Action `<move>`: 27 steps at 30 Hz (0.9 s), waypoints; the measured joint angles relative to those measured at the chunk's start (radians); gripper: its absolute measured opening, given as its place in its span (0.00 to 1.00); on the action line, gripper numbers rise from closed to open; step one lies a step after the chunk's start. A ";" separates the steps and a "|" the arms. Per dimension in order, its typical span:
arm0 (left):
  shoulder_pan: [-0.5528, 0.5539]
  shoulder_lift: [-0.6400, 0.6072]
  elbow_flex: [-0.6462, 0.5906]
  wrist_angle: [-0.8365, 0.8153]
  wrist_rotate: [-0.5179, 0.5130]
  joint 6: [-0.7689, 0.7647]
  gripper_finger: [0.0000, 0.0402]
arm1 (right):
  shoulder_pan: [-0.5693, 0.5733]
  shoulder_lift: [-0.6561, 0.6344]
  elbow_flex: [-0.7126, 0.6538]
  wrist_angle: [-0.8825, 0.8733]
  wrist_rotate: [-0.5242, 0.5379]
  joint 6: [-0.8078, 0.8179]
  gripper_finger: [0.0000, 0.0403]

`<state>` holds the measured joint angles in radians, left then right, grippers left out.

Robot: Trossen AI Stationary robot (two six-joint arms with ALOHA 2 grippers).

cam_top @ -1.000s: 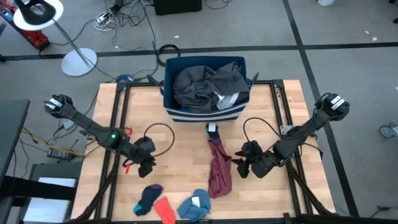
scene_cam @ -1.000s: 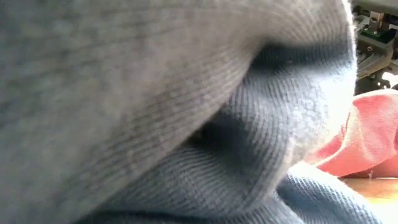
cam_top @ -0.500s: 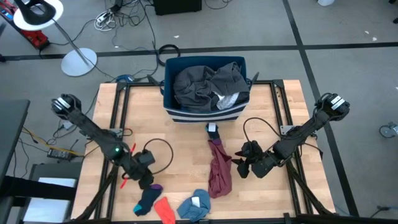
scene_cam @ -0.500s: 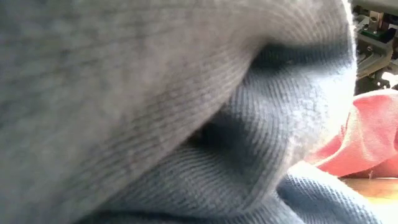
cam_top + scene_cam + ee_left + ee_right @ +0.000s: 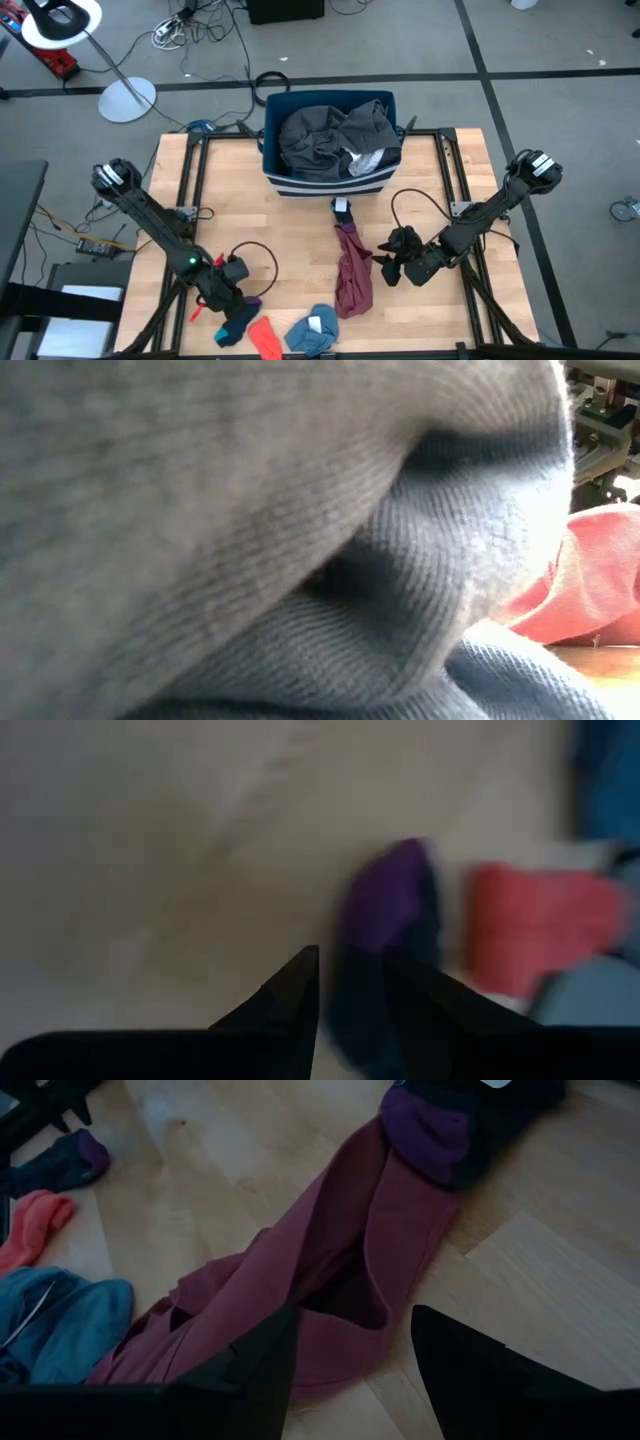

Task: Sort clothes
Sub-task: Put the left purple sock into the laundry bin

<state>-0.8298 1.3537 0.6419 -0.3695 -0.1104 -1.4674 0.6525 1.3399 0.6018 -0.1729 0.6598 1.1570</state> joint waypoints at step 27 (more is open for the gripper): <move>-0.005 0.139 0.080 0.012 0.125 0.018 0.29 | 0.000 0.000 0.000 0.004 0.000 -0.001 0.49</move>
<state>-0.8345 1.4930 0.7221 -0.3574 0.0144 -1.4498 0.6525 1.3399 0.6018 -0.1688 0.6601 1.1564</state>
